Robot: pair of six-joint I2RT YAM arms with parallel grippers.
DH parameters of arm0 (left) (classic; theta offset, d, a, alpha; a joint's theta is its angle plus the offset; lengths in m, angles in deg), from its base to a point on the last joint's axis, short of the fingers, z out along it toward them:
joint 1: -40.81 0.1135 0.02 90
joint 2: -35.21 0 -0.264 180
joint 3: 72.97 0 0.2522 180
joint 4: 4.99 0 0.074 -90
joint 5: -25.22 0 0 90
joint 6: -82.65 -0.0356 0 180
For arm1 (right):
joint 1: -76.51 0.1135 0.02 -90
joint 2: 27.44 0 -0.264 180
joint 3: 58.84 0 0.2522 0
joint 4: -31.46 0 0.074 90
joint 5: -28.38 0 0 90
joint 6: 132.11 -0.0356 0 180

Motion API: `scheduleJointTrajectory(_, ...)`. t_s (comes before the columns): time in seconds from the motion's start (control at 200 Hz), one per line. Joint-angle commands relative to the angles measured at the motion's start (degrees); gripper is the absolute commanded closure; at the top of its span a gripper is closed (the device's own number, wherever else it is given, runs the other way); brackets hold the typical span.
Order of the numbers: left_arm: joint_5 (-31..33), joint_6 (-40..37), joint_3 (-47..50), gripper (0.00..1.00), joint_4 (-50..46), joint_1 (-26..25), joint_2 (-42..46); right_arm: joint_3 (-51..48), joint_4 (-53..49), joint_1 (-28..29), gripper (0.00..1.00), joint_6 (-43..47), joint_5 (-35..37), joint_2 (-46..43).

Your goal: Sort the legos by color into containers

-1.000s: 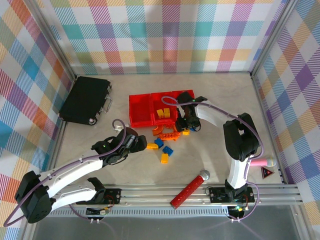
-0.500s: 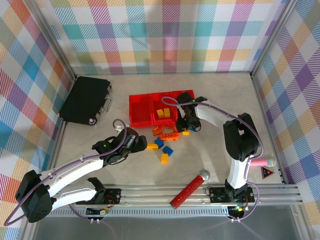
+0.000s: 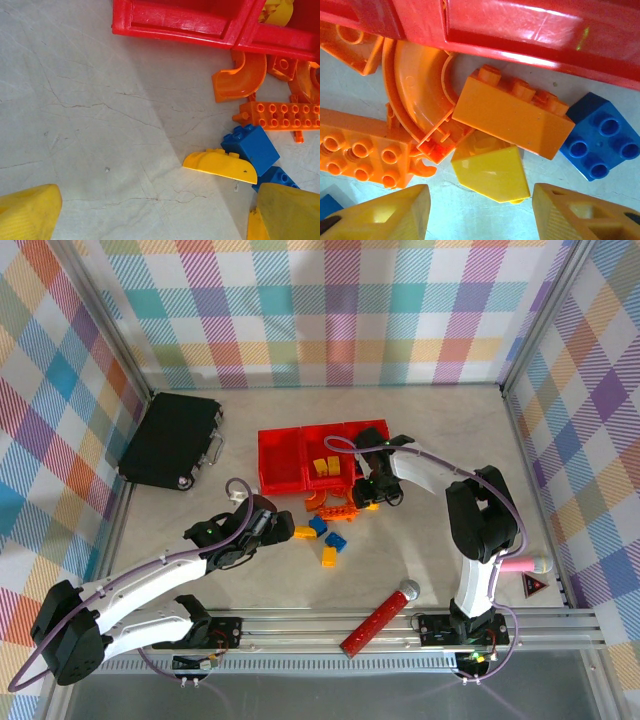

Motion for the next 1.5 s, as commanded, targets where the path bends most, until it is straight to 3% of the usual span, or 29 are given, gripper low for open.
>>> scheduleJointTrajectory(0.0, -0.27, 0.27, 0.19, 0.00, 0.75, -0.76, 0.62, -0.29, -0.81, -0.18, 0.43, -0.61, -1.33, 0.28)
scheduleJointTrajectory(0.545, -0.10, 0.34, 0.71, 0.00, 0.58, -0.78, 0.91, 2.46, 0.04, -0.13, 0.44, -0.45, -0.94, 4.46)
scheduleJointTrajectory(1.055, -0.11, 0.23, 0.40, 0.00, 0.79, -0.79, 0.60, 3.54, -0.75, -0.18, 0.61, -0.61, 0.46, 6.32)
scheduleJointTrajectory(1.495, -0.47, -0.03, -0.07, 0.00, 1.45, -0.75, -0.34, 1.76, -2.88, 0.72, 0.71, -1.66, 0.78, 0.49)
